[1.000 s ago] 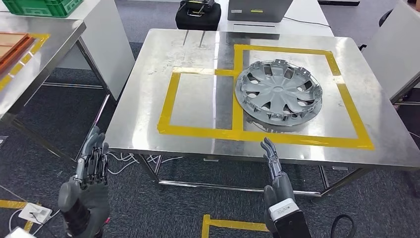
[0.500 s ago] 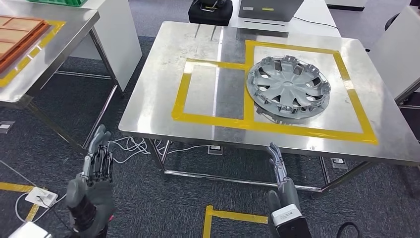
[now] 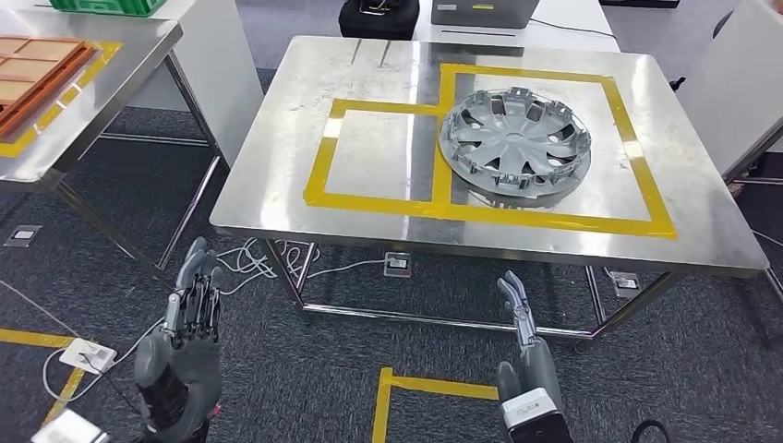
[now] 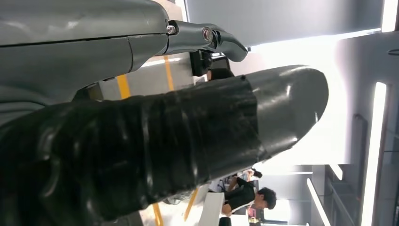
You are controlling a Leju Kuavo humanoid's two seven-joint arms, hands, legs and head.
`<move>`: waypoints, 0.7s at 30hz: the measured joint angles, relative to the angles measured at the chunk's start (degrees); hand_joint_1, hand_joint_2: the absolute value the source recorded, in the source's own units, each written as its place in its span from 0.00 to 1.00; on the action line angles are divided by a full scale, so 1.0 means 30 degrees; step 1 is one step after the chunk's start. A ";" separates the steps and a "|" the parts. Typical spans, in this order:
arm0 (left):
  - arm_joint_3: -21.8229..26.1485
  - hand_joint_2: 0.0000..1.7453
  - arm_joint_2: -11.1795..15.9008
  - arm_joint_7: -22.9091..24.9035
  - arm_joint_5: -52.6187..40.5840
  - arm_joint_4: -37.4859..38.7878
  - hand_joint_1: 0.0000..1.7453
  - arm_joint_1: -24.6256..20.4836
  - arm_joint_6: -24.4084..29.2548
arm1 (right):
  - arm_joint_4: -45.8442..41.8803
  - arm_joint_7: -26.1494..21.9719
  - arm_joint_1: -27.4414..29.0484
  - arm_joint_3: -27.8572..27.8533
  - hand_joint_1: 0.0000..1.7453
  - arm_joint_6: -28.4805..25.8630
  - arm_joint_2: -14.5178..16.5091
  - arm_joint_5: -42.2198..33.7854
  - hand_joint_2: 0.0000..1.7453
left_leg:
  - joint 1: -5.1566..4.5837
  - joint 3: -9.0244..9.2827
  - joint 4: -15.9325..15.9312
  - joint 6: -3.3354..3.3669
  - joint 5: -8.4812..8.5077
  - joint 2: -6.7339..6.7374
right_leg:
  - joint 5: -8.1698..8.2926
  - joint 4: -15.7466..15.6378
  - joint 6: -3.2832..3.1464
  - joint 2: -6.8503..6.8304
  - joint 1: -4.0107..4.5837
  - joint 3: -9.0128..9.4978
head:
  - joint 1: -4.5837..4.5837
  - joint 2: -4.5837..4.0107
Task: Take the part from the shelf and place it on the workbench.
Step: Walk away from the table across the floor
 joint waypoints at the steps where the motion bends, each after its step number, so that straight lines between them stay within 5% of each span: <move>1: 0.0000 0.00 0.0000 -0.0004 0.0009 0.0051 0.00 -0.0002 0.0000 | 0.0004 0.0020 0.0014 0.0002 0.00 0.0000 0.0000 0.0013 0.00 | -0.0019 0.0662 -0.0746 0.0081 0.0451 0.0002 | 0.0121 0.0032 0.0028 0.0002 0.0025 -0.0183 | -0.0095 -0.0002; 3: 0.0000 0.00 -0.0002 -0.0011 0.0020 0.0124 0.00 -0.0027 -0.0002 | 0.0007 0.0051 0.0037 0.0005 0.00 -0.0002 0.0000 0.0034 0.00 | -0.0111 0.2529 -0.3309 0.0319 0.1108 0.0046 | 0.0318 0.0132 0.0133 0.0007 0.0083 -0.0463 | -0.0293 0.0000; 5: -0.0004 0.00 -0.0011 -0.0027 0.0027 0.0160 0.00 -0.0051 -0.0011 | 0.0007 0.0086 0.0051 0.0007 0.00 -0.0007 0.0000 0.0047 0.00 | -0.0212 0.3586 -0.4989 0.0491 0.1155 0.0092 | 0.0524 0.0227 0.0325 -0.0018 0.0114 -0.0654 | -0.0370 0.0000; 9: -0.0007 0.00 -0.0044 -0.0005 0.0031 0.0200 0.00 -0.0063 -0.0062 | 0.0007 0.0241 0.0046 0.0020 0.00 -0.0027 -0.0036 0.0069 0.00 | -0.0198 0.3276 -0.5402 0.0874 0.1525 0.0111 | 0.0501 0.0476 0.0818 0.0004 0.0062 -0.1001 | -0.0293 0.0000; 13: -0.0007 0.00 -0.0109 0.0211 0.0024 0.0213 0.00 -0.0091 -0.0142 | 0.0007 0.0501 -0.0034 0.0027 0.00 -0.0022 -0.0106 0.0062 0.00 | -0.0141 0.2692 -0.5483 0.1169 0.2250 0.0140 | -0.2447 0.4327 0.1294 0.0066 -0.0156 -0.2164 | 0.0126 -0.0002; 15: -0.0007 0.00 -0.0118 0.0401 0.0004 0.0217 0.00 -0.0103 -0.0189 | 0.0007 0.0678 -0.0166 0.0031 0.00 0.0035 -0.0149 0.0045 0.00 | -0.0143 0.2140 -0.5385 0.1121 0.2604 0.0138 | -0.2588 0.5310 0.1419 0.0065 -0.0242 -0.2014 | 0.0279 -0.0003; 17: -0.0004 0.00 -0.0124 0.0568 -0.0020 0.0207 0.00 -0.0145 -0.0235 | 0.0005 0.0834 -0.0367 0.0035 0.00 0.0129 -0.0173 0.0036 0.00 | -0.0122 0.1642 -0.5222 0.1020 0.2887 0.0126 | -0.1664 0.3676 0.1420 0.0071 -0.0287 -0.0688 | 0.0442 -0.0003; 19: 0.0007 0.00 -0.0135 0.0670 -0.0044 0.0160 0.00 -0.0208 -0.0270 | -0.0004 0.0944 -0.0576 0.0038 0.00 0.0215 -0.0175 0.0033 0.00 | -0.0132 0.1268 -0.5083 0.0833 0.3153 0.0106 | -0.1297 0.1182 0.1252 0.0115 -0.0247 0.0928 | 0.0592 -0.0002; 21: 0.0015 0.00 -0.0144 0.0734 -0.0067 0.0105 0.00 -0.0259 -0.0306 | -0.0013 0.1004 -0.0709 0.0044 0.00 0.0268 -0.0177 0.0029 0.00 | -0.0130 0.1081 -0.5054 0.0567 0.3438 0.0097 | -0.1404 0.0089 0.0988 0.0156 -0.0133 0.1418 | 0.0671 0.0002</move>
